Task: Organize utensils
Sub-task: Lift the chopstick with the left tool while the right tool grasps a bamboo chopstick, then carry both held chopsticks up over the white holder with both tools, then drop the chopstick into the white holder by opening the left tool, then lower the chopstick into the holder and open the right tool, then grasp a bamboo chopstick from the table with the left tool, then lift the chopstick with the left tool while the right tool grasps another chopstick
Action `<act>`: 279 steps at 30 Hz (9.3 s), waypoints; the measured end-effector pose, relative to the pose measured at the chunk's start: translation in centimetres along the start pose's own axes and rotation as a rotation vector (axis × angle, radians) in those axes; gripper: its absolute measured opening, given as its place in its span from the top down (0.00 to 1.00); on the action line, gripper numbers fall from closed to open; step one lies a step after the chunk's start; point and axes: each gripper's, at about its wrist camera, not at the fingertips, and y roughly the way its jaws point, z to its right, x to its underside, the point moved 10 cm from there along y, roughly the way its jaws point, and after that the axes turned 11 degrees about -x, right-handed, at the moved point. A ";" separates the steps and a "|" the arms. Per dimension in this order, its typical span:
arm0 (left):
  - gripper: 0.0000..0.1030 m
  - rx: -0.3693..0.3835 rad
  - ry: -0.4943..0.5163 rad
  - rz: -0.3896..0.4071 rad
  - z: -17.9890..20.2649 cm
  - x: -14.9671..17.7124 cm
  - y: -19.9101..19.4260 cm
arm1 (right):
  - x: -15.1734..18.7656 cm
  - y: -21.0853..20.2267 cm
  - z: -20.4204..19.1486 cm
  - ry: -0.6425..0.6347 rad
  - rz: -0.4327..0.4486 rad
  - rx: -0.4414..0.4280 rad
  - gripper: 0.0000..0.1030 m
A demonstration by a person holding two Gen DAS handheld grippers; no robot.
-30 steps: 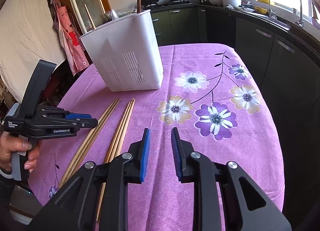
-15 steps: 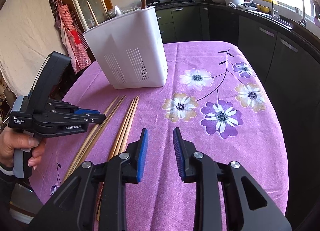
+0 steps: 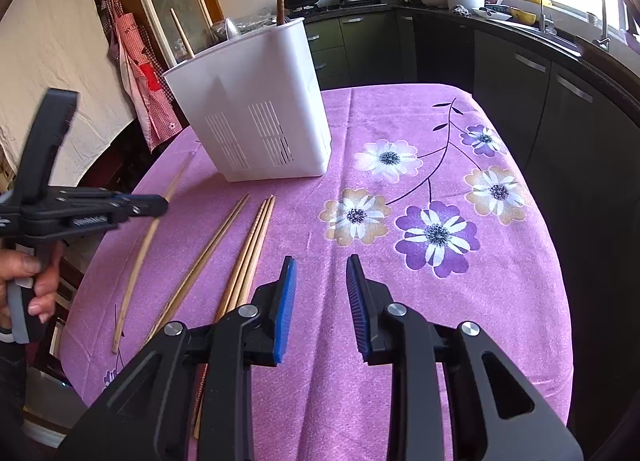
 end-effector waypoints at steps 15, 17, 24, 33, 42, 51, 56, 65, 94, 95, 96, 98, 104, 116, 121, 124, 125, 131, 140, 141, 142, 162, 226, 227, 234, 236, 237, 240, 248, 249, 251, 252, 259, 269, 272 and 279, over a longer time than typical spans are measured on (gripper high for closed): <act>0.94 -0.037 0.006 0.283 -2.7 1.6 -11.3 | -0.4 0.9 -2.4 -0.059 -0.028 -0.015 0.74; 0.94 -0.037 0.007 0.293 -2.4 2.0 -11.8 | -0.4 1.3 -2.9 -0.069 -0.040 -0.017 0.74; 0.94 -0.022 -0.018 0.324 -2.9 3.2 -13.0 | -0.9 4.6 -3.5 -0.073 -0.152 -0.048 0.74; 0.94 -0.018 -0.035 0.347 -4.1 4.5 -14.0 | -1.1 9.8 -2.8 -0.037 -0.307 -0.055 0.79; 0.94 -0.007 -0.033 0.352 -4.2 4.6 -14.1 | -0.9 11.2 -3.5 -0.075 -0.351 -0.007 0.80; 0.94 -0.006 -0.033 0.351 -4.3 4.7 -14.2 | -0.8 12.5 -5.4 -0.145 -0.393 0.058 0.80; 0.94 -0.004 -0.031 0.350 -4.3 4.6 -14.3 | -1.0 13.1 -6.0 -0.142 -0.399 0.042 0.80; 0.94 0.001 -0.030 0.348 -4.1 4.7 -14.4 | -1.5 13.3 -5.3 -0.104 -0.410 0.038 0.83; 0.94 -0.008 -0.004 0.347 -3.8 4.9 -14.4 | -8.5 -1.7 -8.9 -0.168 0.078 -0.014 0.94; 0.94 -0.010 -0.003 0.348 -3.8 4.9 -14.4 | -8.4 -2.8 -9.1 -0.175 0.102 -0.011 0.94; 0.94 -0.012 -0.001 0.349 -3.8 4.9 -14.4 | -8.3 -3.6 -9.2 -0.180 0.120 -0.012 0.94; 0.94 -0.012 0.001 0.349 -3.7 5.0 -14.5 | -7.9 -4.9 -9.5 -0.194 0.148 -0.009 0.94; 0.94 -0.016 0.009 0.351 -3.6 5.0 -14.6 | -6.1 -7.1 -9.8 -0.198 0.181 -0.016 0.94; 0.94 0.012 0.008 0.380 -3.4 3.3 -16.6 | -5.6 -7.7 -9.6 -0.193 0.186 -0.028 0.94; 0.94 0.042 0.025 0.423 -2.6 -0.7 -19.2 | -5.4 -7.7 -9.8 -0.194 0.190 -0.037 0.94; 0.94 0.048 0.019 0.473 -2.3 -4.3 -21.3 | -5.5 -7.8 -9.6 -0.192 0.192 -0.041 0.94; 0.94 0.046 0.017 0.491 -2.3 -5.5 -21.9 | -5.5 -7.8 -9.6 -0.191 0.193 -0.042 0.94; 0.94 0.014 -0.041 0.609 -2.4 -12.2 -24.0 | -5.5 -7.9 -9.5 -0.190 0.194 -0.055 0.94; 0.94 -0.028 -0.097 0.590 -1.9 -17.7 -18.4 | -5.5 -7.8 -9.7 -0.196 0.194 -0.070 0.93; 0.94 -0.026 -0.100 0.573 -1.9 -17.9 -17.5 | -5.5 -7.8 -9.7 -0.195 0.195 -0.070 0.93; 0.94 -0.020 -0.098 0.546 -1.7 -17.9 -16.2 | -5.5 -7.8 -9.6 -0.192 0.195 -0.070 0.93; 0.72 -0.019 -0.044 0.461 -2.3 -8.0 -14.0 | -17.0 -13.4 -13.6 -0.242 0.424 -0.131 0.94; 0.84 0.112 0.026 -0.114 4.9 3.6 5.4 | -1.6 -2.0 -1.0 0.024 0.094 -0.035 0.86; 0.84 0.108 0.029 -0.117 4.9 3.6 5.4 | -1.5 -1.9 -1.0 0.025 0.093 -0.036 0.86; 0.84 0.111 0.017 -0.122 4.9 3.3 5.6 | -1.3 -1.8 -1.0 0.037 0.086 -0.048 0.86; 0.84 0.111 0.010 -0.118 4.5 3.2 5.4 | -1.3 -1.8 -1.0 0.039 0.086 -0.048 0.86; 0.84 0.111 0.009 -0.117 4.2 3.2 5.2 | -1.3 -1.8 -1.0 0.039 0.084 -0.049 0.86; 0.84 0.097 0.018 -0.120 3.6 3.3 5.1 | -1.2 -1.5 -1.1 0.040 0.079 -0.051 0.86; 0.84 0.087 0.034 -0.139 4.5 3.3 5.9 | -1.2 -1.3 -1.2 0.046 0.073 -0.060 0.86; 0.84 0.079 0.038 -0.136 4.6 3.2 6.0 | -1.1 -1.3 -1.2 0.047 0.072 -0.064 0.86; 0.84 0.070 0.046 -0.133 4.9 3.0 6.0 | -1.1 -1.3 -1.2 0.050 0.071 -0.066 0.86; 0.84 0.065 0.051 -0.131 5.1 3.0 6.0 | -1.1 -1.2 -1.2 0.051 0.070 -0.065 0.85; 0.84 0.012 0.096 -0.121 6.2 2.4 6.5 | -1.0 -1.0 -1.4 0.052 0.065 -0.071 0.84; 0.94 0.020 0.081 -0.141 5.0 2.7 6.3 | -1.0 -1.2 -1.2 0.063 0.068 -0.073 0.84; 0.95 0.039 0.050 -0.120 4.2 2.5 5.6 | -1.1 -1.4 -1.2 0.062 0.071 -0.072 0.84; 0.94 0.054 0.017 -0.007 1.4 1.1 0.9 | -1.4 -1.7 -1.6 0.052 0.078 -0.072 0.84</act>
